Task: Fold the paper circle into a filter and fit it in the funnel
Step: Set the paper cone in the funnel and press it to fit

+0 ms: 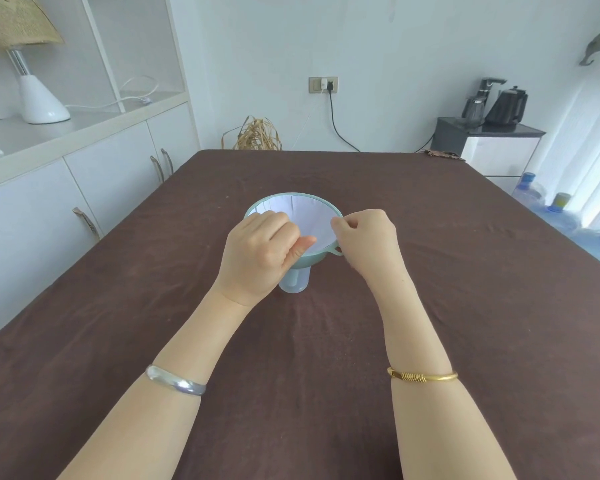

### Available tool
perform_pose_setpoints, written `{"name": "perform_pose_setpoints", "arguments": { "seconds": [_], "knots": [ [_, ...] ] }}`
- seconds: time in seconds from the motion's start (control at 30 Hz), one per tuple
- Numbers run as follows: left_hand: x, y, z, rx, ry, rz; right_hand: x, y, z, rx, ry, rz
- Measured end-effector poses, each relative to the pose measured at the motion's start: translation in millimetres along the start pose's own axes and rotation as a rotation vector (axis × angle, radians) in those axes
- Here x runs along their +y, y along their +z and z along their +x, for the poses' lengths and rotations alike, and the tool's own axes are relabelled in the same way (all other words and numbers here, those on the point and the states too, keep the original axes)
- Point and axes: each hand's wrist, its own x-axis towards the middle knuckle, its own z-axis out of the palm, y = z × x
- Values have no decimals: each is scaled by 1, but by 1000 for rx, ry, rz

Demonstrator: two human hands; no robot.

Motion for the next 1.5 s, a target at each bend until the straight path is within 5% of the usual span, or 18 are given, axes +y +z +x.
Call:
{"name": "perform_pose_setpoints", "arguments": {
  "seconds": [0.93, 1.13, 1.23, 1.5],
  "knots": [
    [-7, -8, 9, -198, -182, -64, 0, 1, 0, -30, 6, 47],
    [-27, -18, 11, -39, -558, -174, -1, -3, -1, 195, -33, -14],
    [-31, -17, 4, -89, -742, -277, 0, -1, 0, 148, -12, -36],
    [-12, -1, -19, -306, -728, -309, 4, 5, -4, -70, -2, -120]
  ]
}}
